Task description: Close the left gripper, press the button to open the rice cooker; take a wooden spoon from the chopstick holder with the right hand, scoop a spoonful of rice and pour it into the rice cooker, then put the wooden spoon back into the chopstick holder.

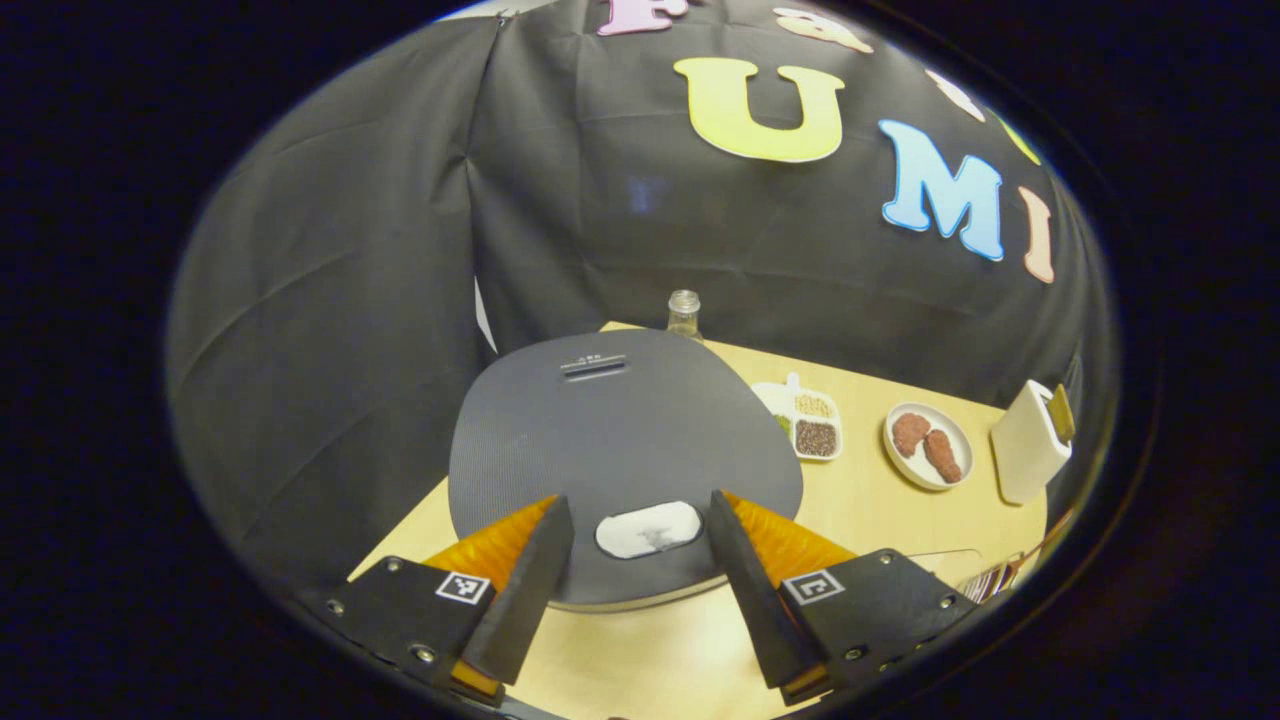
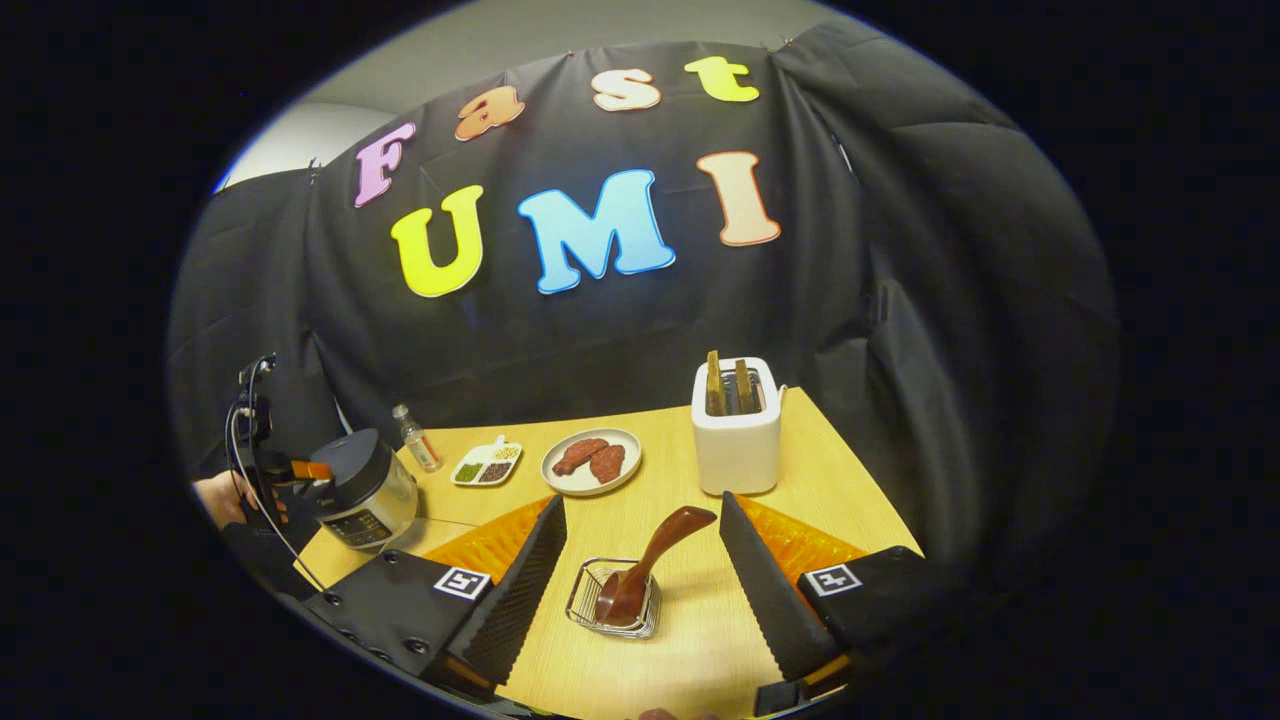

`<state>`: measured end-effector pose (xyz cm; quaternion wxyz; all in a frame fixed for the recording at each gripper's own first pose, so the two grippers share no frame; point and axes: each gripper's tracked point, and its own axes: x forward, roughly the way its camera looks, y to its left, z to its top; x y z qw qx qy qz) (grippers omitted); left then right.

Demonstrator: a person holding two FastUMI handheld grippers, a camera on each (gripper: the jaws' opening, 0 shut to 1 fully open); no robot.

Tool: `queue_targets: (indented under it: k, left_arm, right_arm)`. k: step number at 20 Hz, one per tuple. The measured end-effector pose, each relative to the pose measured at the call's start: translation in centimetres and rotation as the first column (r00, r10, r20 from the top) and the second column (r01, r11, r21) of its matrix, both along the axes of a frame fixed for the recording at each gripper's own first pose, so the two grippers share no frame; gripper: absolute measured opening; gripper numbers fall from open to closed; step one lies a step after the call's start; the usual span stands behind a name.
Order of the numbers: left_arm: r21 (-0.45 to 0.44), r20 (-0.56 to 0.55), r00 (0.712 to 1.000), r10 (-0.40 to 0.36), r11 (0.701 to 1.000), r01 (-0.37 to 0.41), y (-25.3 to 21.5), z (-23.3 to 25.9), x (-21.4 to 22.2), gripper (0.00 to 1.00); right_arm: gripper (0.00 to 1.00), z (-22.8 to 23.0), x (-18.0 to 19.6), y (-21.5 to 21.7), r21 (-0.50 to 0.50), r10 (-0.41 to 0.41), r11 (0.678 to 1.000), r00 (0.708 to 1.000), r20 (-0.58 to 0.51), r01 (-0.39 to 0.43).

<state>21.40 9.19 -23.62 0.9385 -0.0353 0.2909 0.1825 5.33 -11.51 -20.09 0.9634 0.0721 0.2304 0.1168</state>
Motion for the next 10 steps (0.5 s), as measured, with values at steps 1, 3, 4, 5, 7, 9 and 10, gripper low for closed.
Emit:
queue_targets:
  k: [1, 3, 4, 5, 7, 9, 10]
  left_arm:
    - [-0.005, -0.005, 1.000, 0.008, 1.000, -0.008, -0.1, 0.1, 0.0, 0.92]
    - [0.013, -0.018, 1.000, 0.008, 1.000, -0.008, 0.1, 0.0, 0.2, 0.92]
    - [0.020, -0.020, 1.000, 0.009, 1.000, -0.009, 0.0, 0.1, 0.2, 0.91]
    - [0.022, -0.015, 1.000, 0.011, 1.000, -0.011, 0.0, 0.2, 0.3, 0.91]
    - [0.021, -0.020, 0.999, 0.031, 0.999, -0.030, -0.1, 0.4, 0.2, 0.91]
    - [0.021, -0.057, 0.998, 0.021, 1.000, -0.020, -0.8, 0.4, -0.4, 0.90]
    - [0.021, -0.067, 0.998, 0.004, 1.000, -0.003, -1.6, 0.8, -1.1, 0.88]
  right_arm:
    - [0.98, -0.5, -0.3, 0.0, -0.006, 0.024, 1.000, 1.000, -0.017, -0.024]
    - [0.98, -0.2, -0.9, -0.1, -0.022, 0.062, 0.998, 0.998, -0.018, -0.062]
    - [0.98, 0.2, -1.1, -0.2, -0.034, 0.069, 0.997, 0.998, -0.007, -0.069]
    - [0.98, 0.3, -1.3, -0.1, -0.043, 0.071, 0.997, 0.997, 0.003, -0.071]
    - [0.98, 0.8, -1.6, 0.1, -0.045, 0.057, 0.997, 0.998, 0.015, -0.056]
    - [0.98, 1.7, -1.6, 0.2, -0.040, 0.019, 0.999, 0.999, 0.031, -0.018]
    - [0.98, 2.5, -1.4, 0.1, -0.042, -0.005, 0.999, 0.999, 0.041, 0.007]
